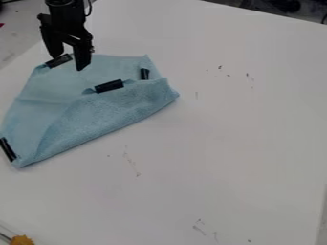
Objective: Unfold the cloth from top left to bottom right
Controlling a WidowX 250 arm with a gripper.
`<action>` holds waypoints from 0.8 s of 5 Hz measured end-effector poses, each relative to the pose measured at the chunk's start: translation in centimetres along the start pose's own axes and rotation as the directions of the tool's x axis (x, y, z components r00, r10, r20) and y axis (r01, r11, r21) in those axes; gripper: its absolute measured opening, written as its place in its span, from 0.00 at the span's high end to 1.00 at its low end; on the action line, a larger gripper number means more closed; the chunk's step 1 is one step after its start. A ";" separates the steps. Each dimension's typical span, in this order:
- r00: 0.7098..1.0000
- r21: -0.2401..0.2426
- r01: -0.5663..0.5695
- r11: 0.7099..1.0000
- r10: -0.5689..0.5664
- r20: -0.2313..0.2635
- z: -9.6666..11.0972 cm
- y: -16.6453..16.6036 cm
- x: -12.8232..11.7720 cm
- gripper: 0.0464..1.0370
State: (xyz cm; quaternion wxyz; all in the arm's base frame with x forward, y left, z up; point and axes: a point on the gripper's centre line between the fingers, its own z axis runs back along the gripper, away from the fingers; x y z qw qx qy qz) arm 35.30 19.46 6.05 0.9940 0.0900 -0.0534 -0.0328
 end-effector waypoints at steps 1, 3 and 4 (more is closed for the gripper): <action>0.999 -0.022 -0.003 1.000 0.003 -0.037 -1.6 -0.5 -0.5 0.04; 1.000 -0.019 0.019 1.000 -0.019 -0.022 -1.5 -4.5 1.6 0.04; 1.000 -0.022 0.013 1.000 -0.013 -0.027 -1.4 -5.4 1.9 0.04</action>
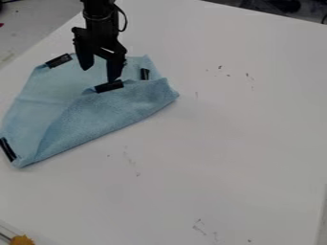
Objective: Unfold the cloth from top left to bottom right
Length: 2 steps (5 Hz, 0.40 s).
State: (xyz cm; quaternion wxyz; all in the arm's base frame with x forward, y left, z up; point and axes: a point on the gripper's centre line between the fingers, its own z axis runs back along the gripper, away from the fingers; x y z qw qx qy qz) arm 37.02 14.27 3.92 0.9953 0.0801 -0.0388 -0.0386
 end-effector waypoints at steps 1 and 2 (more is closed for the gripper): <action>0.999 -0.020 -0.010 1.000 0.011 0.033 -0.9 -0.8 0.2 0.04; 1.000 -0.056 0.008 0.998 -0.007 0.017 -2.8 -1.2 0.2 0.04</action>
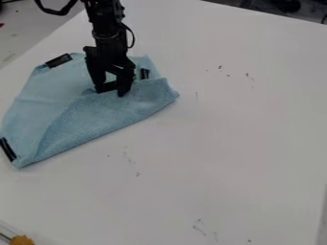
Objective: Unfold the cloth from top left to bottom right
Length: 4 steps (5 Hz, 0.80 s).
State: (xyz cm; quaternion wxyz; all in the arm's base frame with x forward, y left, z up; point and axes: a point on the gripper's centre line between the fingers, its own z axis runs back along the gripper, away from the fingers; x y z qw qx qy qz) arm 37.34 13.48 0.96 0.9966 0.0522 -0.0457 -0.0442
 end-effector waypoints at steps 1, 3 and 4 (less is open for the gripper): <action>1.000 -0.008 0.009 1.000 -0.009 -0.004 -0.2 0.2 0.2 0.09; 1.000 -0.002 0.014 1.000 -0.014 -0.008 -0.4 0.3 0.2 0.62; 1.000 0.006 0.015 1.000 -0.015 -0.011 -0.3 0.2 0.3 0.72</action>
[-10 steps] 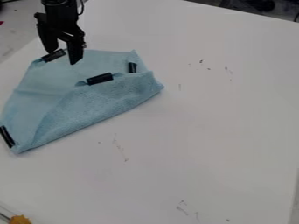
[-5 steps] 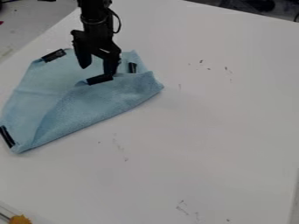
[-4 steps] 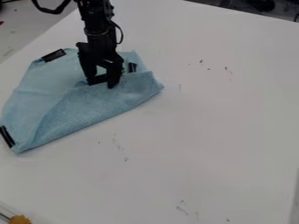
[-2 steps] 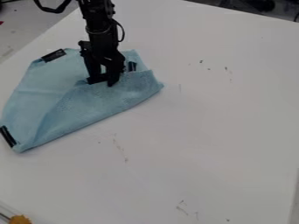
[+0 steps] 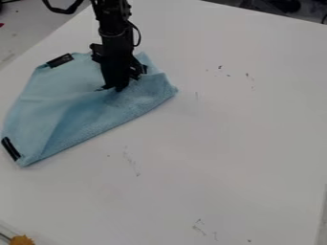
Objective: Unfold the cloth from top left to bottom right
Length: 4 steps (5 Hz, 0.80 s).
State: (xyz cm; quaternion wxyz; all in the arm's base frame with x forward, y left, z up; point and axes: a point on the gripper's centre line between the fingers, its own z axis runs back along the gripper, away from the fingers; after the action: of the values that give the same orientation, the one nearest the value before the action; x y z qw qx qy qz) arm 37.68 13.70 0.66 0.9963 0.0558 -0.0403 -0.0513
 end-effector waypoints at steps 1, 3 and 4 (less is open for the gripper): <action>1.000 0.000 -0.016 1.000 0.016 -0.010 0.0 0.0 -0.2 0.44; 0.999 0.032 -0.023 0.999 0.024 -0.032 0.3 -0.4 -0.5 0.58; 0.999 0.040 -0.022 0.999 0.023 -0.034 0.6 -0.6 -0.8 0.81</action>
State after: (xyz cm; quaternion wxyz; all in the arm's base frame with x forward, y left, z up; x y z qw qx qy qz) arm 36.82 13.15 1.10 0.9961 0.0759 -0.0249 -0.0383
